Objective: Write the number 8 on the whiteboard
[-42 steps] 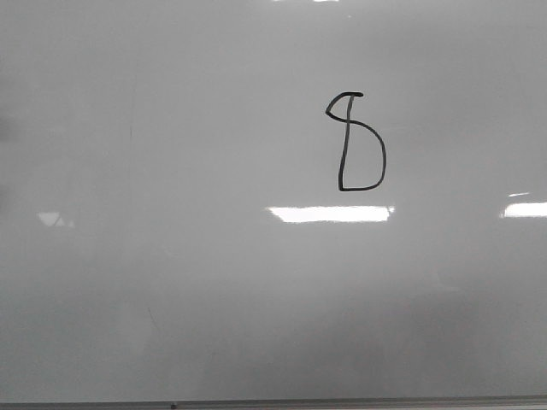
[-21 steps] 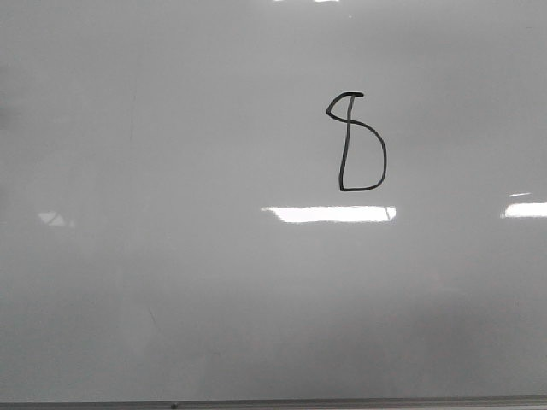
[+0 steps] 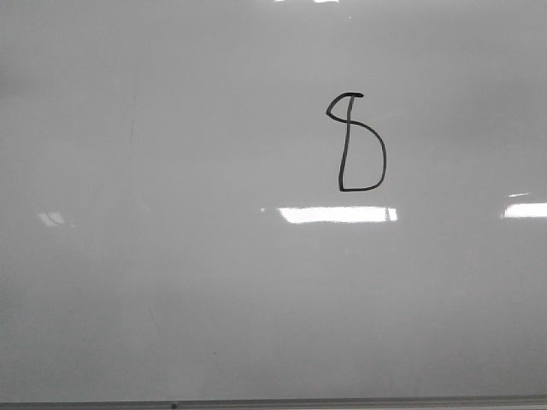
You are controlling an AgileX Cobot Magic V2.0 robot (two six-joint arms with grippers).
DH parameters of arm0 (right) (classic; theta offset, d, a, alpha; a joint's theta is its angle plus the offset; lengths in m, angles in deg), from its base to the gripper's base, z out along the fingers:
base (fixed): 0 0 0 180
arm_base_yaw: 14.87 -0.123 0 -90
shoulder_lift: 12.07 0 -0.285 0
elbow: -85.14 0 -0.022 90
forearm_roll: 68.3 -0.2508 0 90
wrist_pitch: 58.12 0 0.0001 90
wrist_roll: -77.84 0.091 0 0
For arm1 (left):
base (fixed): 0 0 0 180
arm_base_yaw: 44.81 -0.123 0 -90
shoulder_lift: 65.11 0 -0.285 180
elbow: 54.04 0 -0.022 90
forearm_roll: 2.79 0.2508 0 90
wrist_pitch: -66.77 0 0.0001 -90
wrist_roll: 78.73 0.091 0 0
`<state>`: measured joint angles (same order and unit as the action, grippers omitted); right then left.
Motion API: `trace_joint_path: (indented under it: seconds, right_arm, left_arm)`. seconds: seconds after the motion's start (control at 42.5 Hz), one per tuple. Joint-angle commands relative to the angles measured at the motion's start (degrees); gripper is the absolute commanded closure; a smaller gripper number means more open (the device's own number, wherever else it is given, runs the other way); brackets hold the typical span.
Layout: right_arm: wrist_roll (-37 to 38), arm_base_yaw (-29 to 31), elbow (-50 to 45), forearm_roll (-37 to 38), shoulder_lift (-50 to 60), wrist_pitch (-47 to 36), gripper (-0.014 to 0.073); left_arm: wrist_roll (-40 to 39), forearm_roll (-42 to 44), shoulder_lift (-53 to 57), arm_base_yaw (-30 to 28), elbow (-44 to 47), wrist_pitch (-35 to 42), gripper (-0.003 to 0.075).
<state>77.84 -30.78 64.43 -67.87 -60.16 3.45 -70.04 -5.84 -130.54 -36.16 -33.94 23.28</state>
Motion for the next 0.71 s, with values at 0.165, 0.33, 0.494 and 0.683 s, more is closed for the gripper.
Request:
trace_joint_path:
  seconds: [0.165,0.33,0.494,0.683]
  right_arm:
    - [0.0,0.29,-3.31,0.93,4.01,-3.25,0.0055]
    - [0.0,0.29,-4.54,0.93,4.33,-4.46,0.0055]
    - [0.0,0.29,-4.54,0.93,4.33,-6.02,0.0117]
    - [0.0,0.29,-4.54,0.93,4.33,-6.09,0.0442]
  left_arm:
    - [-0.34,-0.91,10.67,10.81,4.17,2.34,0.0374]
    - [-0.35,-1.86,12.68,12.73,5.81,2.83,0.0374]
    - [-0.48,-2.22,12.68,12.73,5.81,4.07,0.0376]
    - [-0.57,-2.78,12.68,12.73,5.81,5.74,0.0489]
